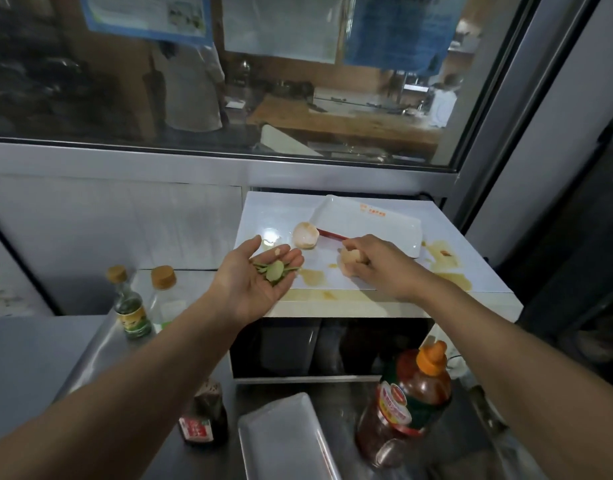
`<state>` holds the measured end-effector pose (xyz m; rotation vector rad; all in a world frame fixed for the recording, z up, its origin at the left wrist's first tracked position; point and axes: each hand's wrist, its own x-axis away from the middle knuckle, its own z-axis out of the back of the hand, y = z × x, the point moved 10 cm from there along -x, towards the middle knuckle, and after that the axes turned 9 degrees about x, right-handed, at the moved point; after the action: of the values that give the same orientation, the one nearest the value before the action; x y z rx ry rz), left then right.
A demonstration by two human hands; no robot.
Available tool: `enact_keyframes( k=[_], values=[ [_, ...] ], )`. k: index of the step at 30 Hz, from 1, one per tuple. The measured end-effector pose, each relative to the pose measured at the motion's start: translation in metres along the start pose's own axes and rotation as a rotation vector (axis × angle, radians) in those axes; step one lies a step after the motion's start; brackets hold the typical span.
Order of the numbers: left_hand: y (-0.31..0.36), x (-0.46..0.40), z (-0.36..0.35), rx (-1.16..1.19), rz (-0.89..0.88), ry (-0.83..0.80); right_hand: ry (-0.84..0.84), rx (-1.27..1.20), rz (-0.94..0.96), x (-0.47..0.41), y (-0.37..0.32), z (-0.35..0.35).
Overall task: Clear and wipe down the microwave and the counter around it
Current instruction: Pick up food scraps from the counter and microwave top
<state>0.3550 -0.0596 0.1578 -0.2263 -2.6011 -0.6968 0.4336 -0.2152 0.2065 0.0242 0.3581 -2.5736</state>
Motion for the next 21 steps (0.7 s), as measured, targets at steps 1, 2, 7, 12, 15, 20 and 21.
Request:
enact_keyframes(
  k=[1,2,7,12,15,20,21],
  values=[
    [0.0012,-0.0002,0.0001,0.002,0.004,-0.001,-0.010,0.027,0.003,-0.0007,0.0001,-0.0025],
    [0.0021,-0.0004,0.0002,0.000,0.006,-0.003,-0.020,0.055,0.008,-0.0016,0.0002,-0.0048],
    [0.0037,-0.0021,0.0007,-0.002,0.014,-0.013,-0.062,0.085,0.004,0.0006,-0.0038,-0.0082],
    [0.0029,-0.0017,-0.0021,0.003,0.015,-0.022,-0.069,0.136,-0.002,0.0043,-0.0067,-0.0094],
    [0.0040,-0.0002,-0.0014,0.001,0.014,-0.023,-0.055,0.125,-0.015,0.0054,-0.0072,-0.0092],
    [0.0061,0.0021,0.0034,0.005,0.011,-0.013,-0.033,0.119,-0.009,0.0039,-0.0095,-0.0083],
    [0.0062,0.0022,0.0041,0.004,0.011,-0.010,-0.037,0.121,-0.012,0.0036,-0.0092,-0.0088]
  ],
)
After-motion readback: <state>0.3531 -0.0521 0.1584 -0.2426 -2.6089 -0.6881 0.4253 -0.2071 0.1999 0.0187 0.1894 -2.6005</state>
